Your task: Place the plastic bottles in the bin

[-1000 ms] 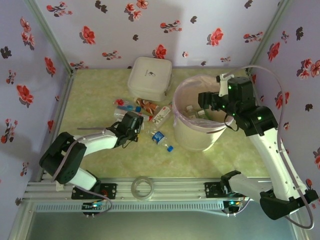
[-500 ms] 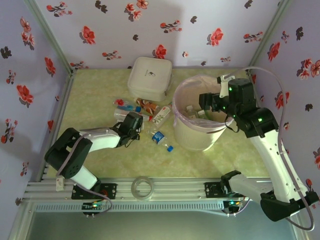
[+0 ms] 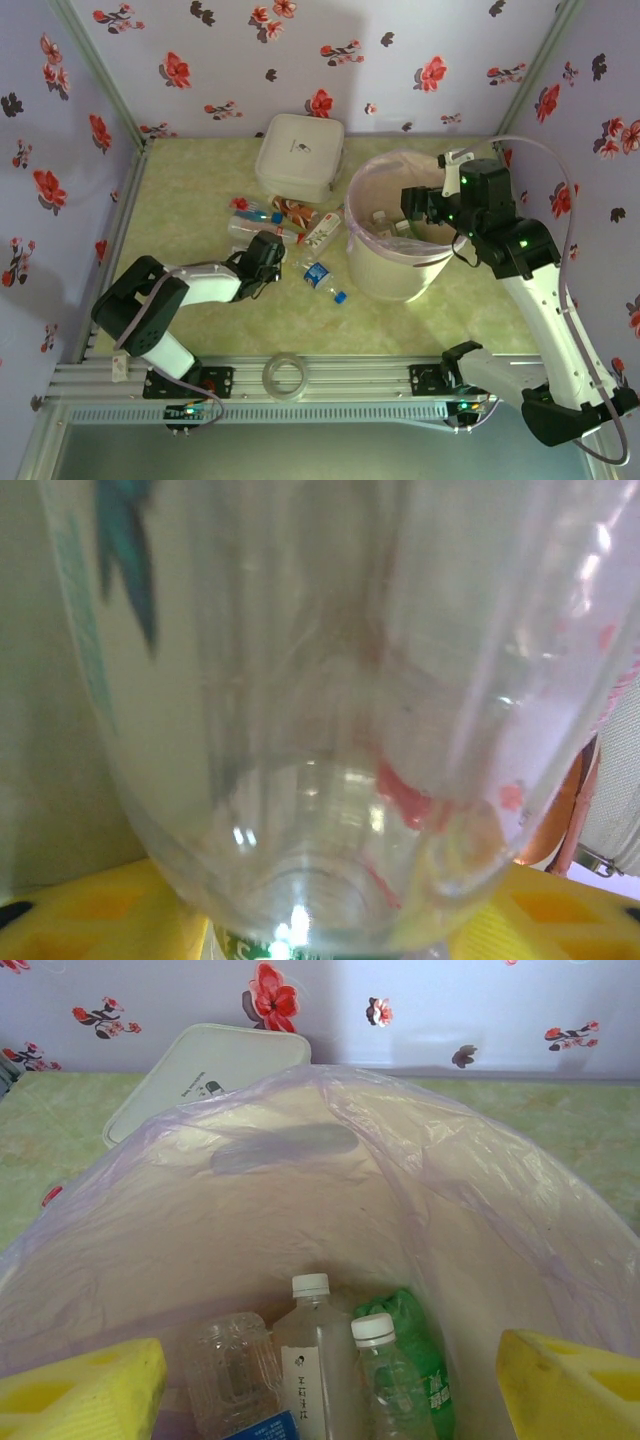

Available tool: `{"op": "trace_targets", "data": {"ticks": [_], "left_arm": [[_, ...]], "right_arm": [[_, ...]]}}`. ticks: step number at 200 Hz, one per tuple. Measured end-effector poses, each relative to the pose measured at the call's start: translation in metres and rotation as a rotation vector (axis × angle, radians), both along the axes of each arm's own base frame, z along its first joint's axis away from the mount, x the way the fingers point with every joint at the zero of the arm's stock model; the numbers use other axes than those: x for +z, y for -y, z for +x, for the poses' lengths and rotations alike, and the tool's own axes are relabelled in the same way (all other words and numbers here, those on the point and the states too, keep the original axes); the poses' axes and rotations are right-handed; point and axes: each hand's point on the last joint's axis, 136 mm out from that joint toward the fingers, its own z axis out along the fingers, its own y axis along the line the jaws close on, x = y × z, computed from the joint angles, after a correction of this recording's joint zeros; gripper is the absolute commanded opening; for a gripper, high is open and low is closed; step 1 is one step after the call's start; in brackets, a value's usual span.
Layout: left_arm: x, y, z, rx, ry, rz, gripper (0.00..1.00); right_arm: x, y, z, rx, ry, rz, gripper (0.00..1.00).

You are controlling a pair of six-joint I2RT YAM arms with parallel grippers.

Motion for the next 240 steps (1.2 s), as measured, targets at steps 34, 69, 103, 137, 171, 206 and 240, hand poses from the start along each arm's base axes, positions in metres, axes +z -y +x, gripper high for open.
{"op": "trace_targets", "data": {"ticks": [34,69,103,137,171,206,240], "left_arm": [[0.001,-0.001,0.000,0.022,0.018,-0.018,0.60],[-0.004,-0.002,-0.001,0.039,0.020,-0.034,0.46],[-0.002,0.001,0.004,0.047,0.049,-0.055,0.42],[-0.001,-0.001,0.003,0.042,0.047,-0.047,0.40],[0.011,-0.011,-0.007,0.023,0.041,0.001,0.37],[0.057,-0.022,-0.009,-0.024,0.109,0.108,0.31],[0.099,-0.025,-0.006,-0.098,0.192,0.204,0.24]], "right_arm": [[0.000,0.001,0.000,-0.003,0.001,-0.002,0.86],[0.000,0.003,0.000,-0.012,0.004,-0.007,0.86],[0.000,0.003,0.000,-0.015,0.004,-0.009,0.86],[0.000,0.003,0.000,-0.015,0.003,-0.009,0.86],[0.001,0.004,-0.001,-0.015,0.007,-0.007,0.86],[0.004,0.002,-0.001,-0.008,0.010,0.000,0.86],[0.022,-0.008,0.004,0.030,0.031,0.034,0.85]]}}
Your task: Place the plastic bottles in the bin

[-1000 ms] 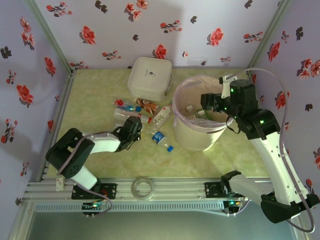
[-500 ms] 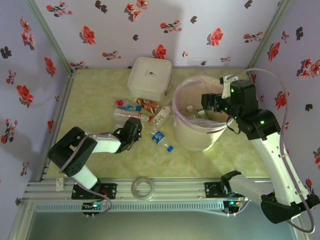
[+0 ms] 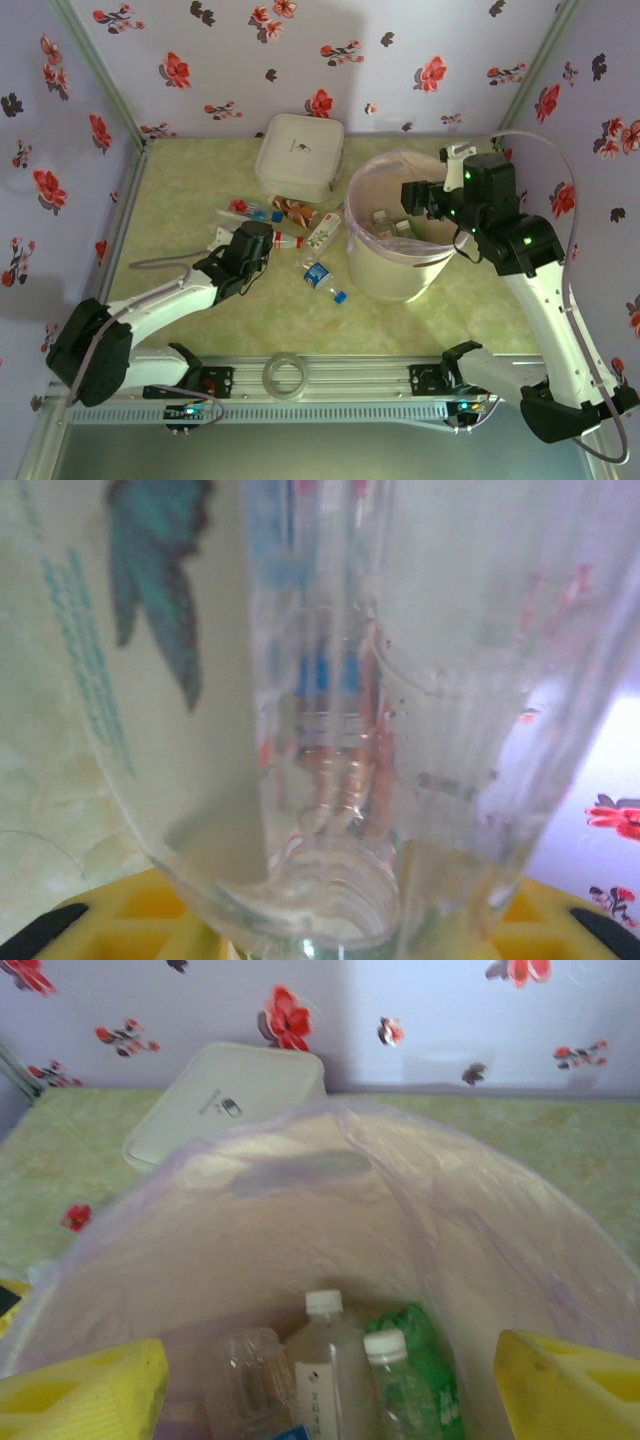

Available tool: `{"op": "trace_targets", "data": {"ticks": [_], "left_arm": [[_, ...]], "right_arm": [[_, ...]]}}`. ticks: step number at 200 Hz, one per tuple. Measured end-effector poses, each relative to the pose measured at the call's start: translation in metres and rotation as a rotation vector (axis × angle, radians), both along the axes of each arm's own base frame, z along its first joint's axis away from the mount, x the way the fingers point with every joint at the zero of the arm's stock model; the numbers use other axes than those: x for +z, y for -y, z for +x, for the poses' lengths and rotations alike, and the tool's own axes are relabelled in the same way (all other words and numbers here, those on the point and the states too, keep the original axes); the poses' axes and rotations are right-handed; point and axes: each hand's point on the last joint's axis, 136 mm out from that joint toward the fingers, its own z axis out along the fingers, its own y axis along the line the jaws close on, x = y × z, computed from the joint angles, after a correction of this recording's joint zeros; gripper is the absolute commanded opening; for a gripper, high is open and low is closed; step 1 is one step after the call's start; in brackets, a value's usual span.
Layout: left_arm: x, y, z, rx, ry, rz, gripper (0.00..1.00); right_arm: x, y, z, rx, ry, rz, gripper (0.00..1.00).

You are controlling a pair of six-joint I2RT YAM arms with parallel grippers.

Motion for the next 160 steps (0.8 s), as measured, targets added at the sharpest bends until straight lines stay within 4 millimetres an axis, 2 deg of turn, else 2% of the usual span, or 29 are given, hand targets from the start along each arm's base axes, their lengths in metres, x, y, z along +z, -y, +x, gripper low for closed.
{"op": "trace_targets", "data": {"ticks": [28,53,71,109,160], "left_arm": [[0.009,-0.006,-0.005,-0.072,0.010,0.129,0.18],[0.019,-0.008,-0.009,-0.178,0.049,0.270,0.09],[0.033,-0.004,-0.009,-0.279,0.091,0.368,0.04],[0.068,0.028,-0.010,-0.559,0.223,0.494,0.02],[0.102,0.068,-0.028,-0.885,0.414,0.560,0.00]], "right_arm": [[0.024,-0.018,0.006,0.067,0.037,0.065,0.85],[0.033,-0.039,0.008,0.143,0.042,0.115,0.85],[0.038,-0.062,0.009,0.218,0.034,0.136,0.85],[0.040,-0.115,0.007,0.375,0.004,0.162,0.88],[0.029,-0.162,0.010,0.485,-0.063,0.209,0.95]]}}
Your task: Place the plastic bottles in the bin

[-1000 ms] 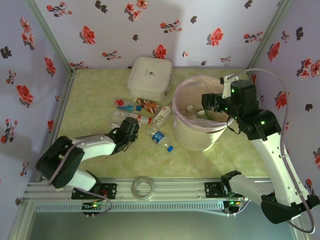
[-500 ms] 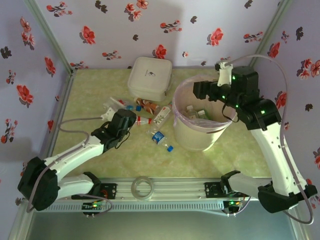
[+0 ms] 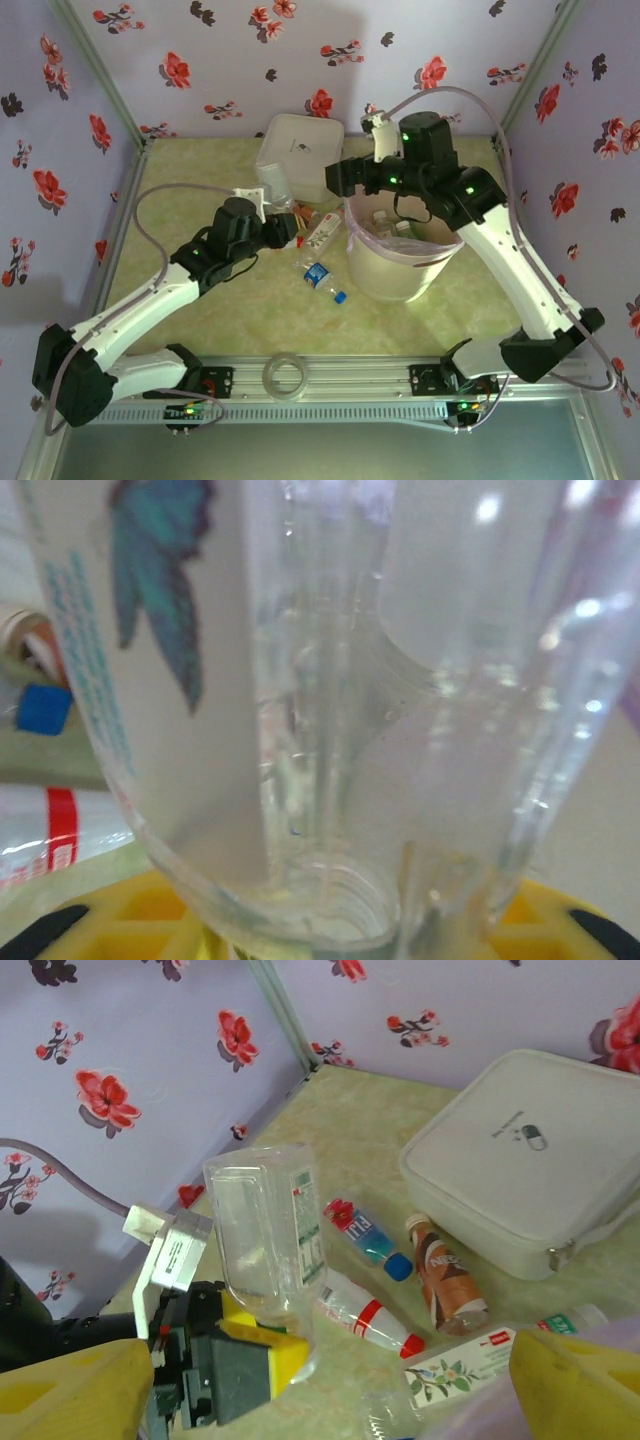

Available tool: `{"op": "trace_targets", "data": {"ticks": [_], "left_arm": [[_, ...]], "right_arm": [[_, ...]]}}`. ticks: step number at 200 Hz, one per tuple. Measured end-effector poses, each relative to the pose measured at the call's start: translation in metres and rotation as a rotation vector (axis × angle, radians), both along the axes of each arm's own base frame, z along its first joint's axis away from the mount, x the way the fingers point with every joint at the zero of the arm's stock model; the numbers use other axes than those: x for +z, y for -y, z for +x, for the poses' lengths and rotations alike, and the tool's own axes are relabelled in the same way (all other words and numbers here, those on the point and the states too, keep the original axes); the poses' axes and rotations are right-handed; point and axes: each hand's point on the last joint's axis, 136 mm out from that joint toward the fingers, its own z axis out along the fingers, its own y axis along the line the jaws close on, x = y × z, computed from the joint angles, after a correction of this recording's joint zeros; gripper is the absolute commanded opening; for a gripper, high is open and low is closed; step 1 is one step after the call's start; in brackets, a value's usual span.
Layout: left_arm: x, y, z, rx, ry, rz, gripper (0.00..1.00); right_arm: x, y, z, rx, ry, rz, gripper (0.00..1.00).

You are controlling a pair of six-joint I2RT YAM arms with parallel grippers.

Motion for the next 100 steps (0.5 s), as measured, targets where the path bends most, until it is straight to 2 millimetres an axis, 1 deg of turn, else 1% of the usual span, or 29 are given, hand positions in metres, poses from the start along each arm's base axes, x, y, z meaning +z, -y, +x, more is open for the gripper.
{"op": "trace_targets", "data": {"ticks": [23,43,75,89,100], "left_arm": [[0.010,0.008,-0.009,-0.090,0.040,0.001,0.00],[0.016,0.015,-0.015,-0.148,0.064,-0.010,0.00],[0.034,0.025,-0.024,-0.229,0.115,-0.060,0.00],[0.042,0.027,-0.029,-0.257,0.142,-0.083,0.00],[0.048,0.029,-0.033,-0.280,0.159,-0.096,0.00]], "right_arm": [[-0.009,-0.019,0.003,0.034,-0.037,0.001,0.97],[-0.022,-0.038,0.005,0.070,-0.071,-0.004,0.97],[-0.039,-0.059,0.008,0.121,-0.129,0.007,0.96],[-0.039,-0.065,0.006,0.151,-0.141,0.025,0.96],[-0.035,-0.068,0.004,0.179,-0.145,0.051,0.96]]}}
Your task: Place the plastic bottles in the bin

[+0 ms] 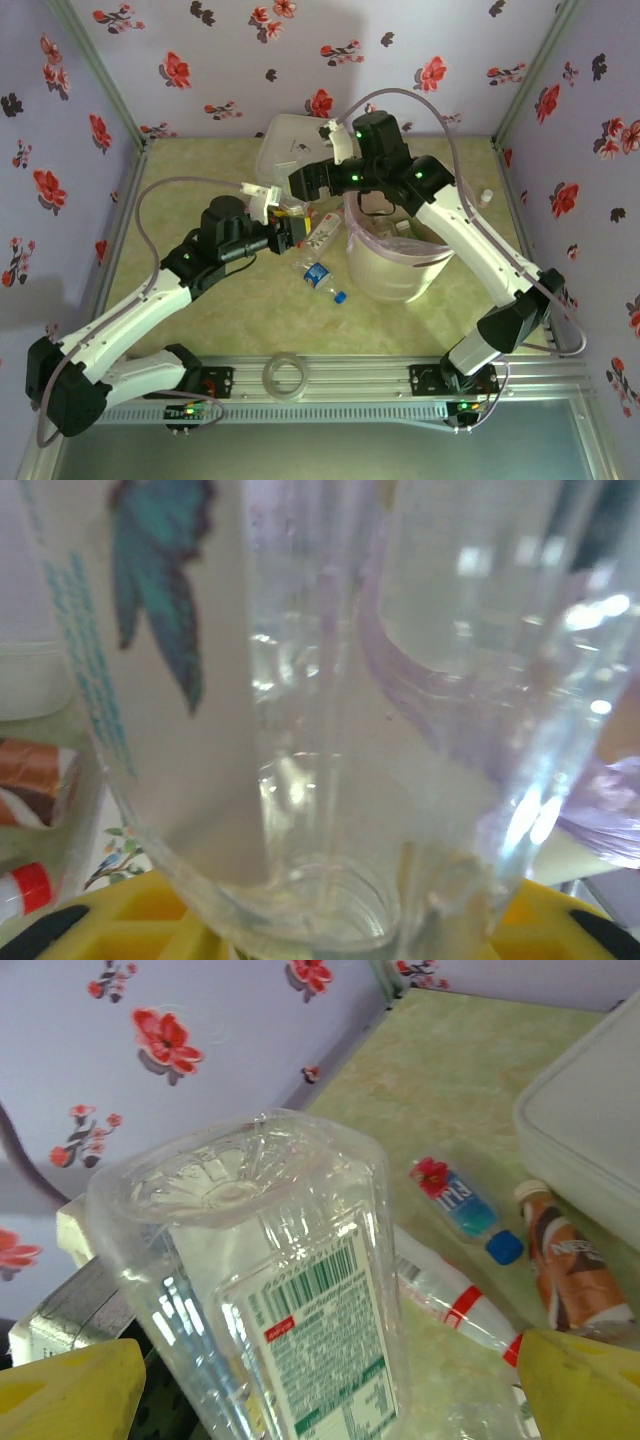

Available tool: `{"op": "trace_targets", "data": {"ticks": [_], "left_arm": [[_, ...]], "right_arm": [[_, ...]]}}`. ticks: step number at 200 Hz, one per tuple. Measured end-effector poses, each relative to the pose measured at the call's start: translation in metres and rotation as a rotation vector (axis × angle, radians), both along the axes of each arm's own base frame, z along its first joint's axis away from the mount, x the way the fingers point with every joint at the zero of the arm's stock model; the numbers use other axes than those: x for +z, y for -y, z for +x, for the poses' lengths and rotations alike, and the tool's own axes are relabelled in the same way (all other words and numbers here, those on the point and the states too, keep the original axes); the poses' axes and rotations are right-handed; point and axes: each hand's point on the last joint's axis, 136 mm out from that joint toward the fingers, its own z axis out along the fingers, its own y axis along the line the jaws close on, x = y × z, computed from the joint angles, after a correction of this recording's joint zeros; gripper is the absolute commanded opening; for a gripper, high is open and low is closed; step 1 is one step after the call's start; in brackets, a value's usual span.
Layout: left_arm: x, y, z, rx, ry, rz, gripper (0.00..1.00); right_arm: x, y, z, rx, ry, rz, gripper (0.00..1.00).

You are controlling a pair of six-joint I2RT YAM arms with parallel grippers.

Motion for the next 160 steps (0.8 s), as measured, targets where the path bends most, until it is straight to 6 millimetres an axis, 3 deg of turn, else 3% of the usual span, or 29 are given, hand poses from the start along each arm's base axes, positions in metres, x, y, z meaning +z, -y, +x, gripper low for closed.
{"op": "trace_targets", "data": {"ticks": [44,74,112,160], "left_arm": [[0.004,0.006,-0.010,-0.067,0.006,-0.023,0.00],[0.001,0.009,-0.014,-0.094,0.002,-0.033,0.00],[0.010,0.014,-0.016,-0.125,0.026,-0.064,0.00],[0.009,0.020,-0.015,-0.140,0.005,-0.089,0.00]], "right_arm": [[0.010,0.002,0.009,0.040,-0.046,0.119,0.94],[0.013,-0.001,0.004,0.097,-0.096,0.178,0.89],[0.022,-0.008,-0.003,0.165,-0.118,0.240,0.78],[0.018,-0.011,-0.001,0.201,-0.134,0.265,0.59]]}}
